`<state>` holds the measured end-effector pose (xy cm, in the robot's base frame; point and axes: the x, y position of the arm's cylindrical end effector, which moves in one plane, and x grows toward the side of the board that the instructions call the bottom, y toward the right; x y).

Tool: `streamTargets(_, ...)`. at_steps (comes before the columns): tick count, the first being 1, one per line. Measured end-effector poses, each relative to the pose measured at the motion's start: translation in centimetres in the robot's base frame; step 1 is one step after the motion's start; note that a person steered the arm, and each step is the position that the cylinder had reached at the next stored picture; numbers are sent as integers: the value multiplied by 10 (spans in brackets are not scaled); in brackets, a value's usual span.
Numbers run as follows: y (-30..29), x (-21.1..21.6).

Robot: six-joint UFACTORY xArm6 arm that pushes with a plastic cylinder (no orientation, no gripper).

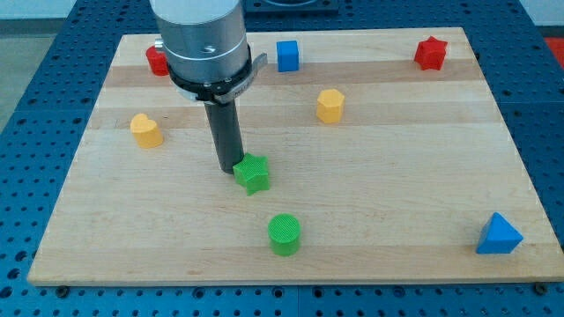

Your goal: Move the green blocks to the center of the board

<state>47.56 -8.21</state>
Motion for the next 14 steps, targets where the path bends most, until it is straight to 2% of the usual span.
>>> streamTargets(1,-11,7)
streamTargets(2,-44,44)
streamTargets(3,-36,85)
streamTargets(4,11,134)
streamTargets(5,61,143)
streamTargets(6,69,143)
streamTargets(7,75,120)
streamTargets(9,59,4)
streamTargets(10,48,-40)
streamTargets(11,49,-32)
streamTargets(13,104,34)
streamTargets(14,84,65)
